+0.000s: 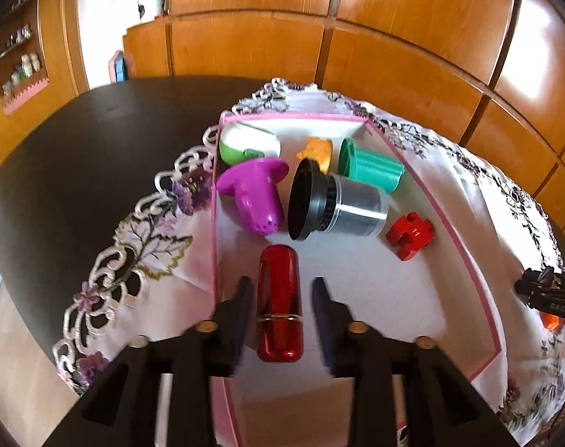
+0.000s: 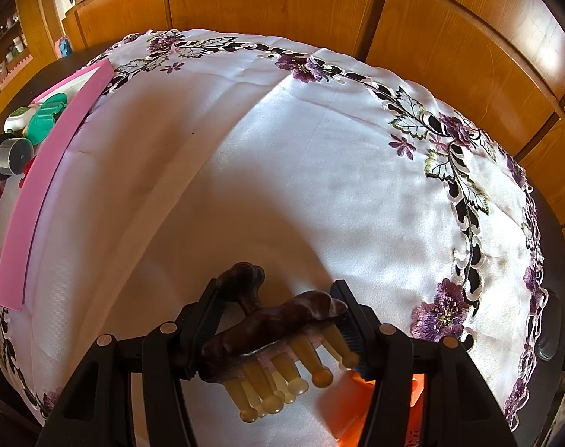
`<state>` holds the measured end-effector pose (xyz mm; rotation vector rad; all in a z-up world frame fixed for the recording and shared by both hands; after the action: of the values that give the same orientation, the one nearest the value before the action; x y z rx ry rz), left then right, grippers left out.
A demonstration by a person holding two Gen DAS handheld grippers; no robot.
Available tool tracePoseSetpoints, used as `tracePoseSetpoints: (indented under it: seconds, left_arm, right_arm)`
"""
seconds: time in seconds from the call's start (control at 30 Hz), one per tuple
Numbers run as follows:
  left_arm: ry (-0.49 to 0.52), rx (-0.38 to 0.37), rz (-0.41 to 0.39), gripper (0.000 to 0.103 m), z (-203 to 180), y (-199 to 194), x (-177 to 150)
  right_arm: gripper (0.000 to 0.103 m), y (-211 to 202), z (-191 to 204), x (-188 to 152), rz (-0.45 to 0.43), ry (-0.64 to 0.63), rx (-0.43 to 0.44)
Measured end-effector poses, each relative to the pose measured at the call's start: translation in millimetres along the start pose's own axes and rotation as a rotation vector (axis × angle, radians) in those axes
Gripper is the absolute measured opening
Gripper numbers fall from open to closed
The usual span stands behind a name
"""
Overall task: Organize rigid objects
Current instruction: 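Lower the red lipstick into the pink box and open the left tool, then carry the brown hairbrush into the pink box and open the right tool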
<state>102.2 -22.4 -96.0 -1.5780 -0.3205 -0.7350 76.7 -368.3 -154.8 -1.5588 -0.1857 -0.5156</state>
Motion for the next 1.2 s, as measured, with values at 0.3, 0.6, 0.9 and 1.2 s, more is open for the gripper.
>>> tracePoseSetpoints:
  seconds: [0.3,0.6,0.9,1.2]
  left_arm:
    - [0.018,0.026,-0.096,0.047,-4.9,-38.1,13.4]
    - [0.033,0.042,-0.127,0.048,-14.0,-54.3,16.7]
    - [0.028,0.052,-0.114,0.048,-12.8,-55.5,8.4]
    - [0.011,0.044,-0.121,0.048,-8.8,-60.7,3.7]
  right_arm:
    - [0.059,-1.2,1.7,0.3,-0.008,-0.015,-0.013]
    - [0.059,-1.9,3.9,-1.3,-0.02,-0.031,-0.029]
    - [0.059,-1.9,4.1,-2.2,-0.021,-0.025,-0.027]
    - [0.059,-1.6,4.0,-3.0,-0.026,-0.025,-0.036]
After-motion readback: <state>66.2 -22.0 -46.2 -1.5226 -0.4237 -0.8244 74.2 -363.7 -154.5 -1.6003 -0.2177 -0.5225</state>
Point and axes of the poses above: each gripper's, at about its wrist camera, not at the fingertips, and y roughly the way its jaws point, z to its left, x to its top, the point moved 4 cm from there along y, roughly the way its jaws point, and after that the axes turned 10 degrees about y, right-handed, at the moved point
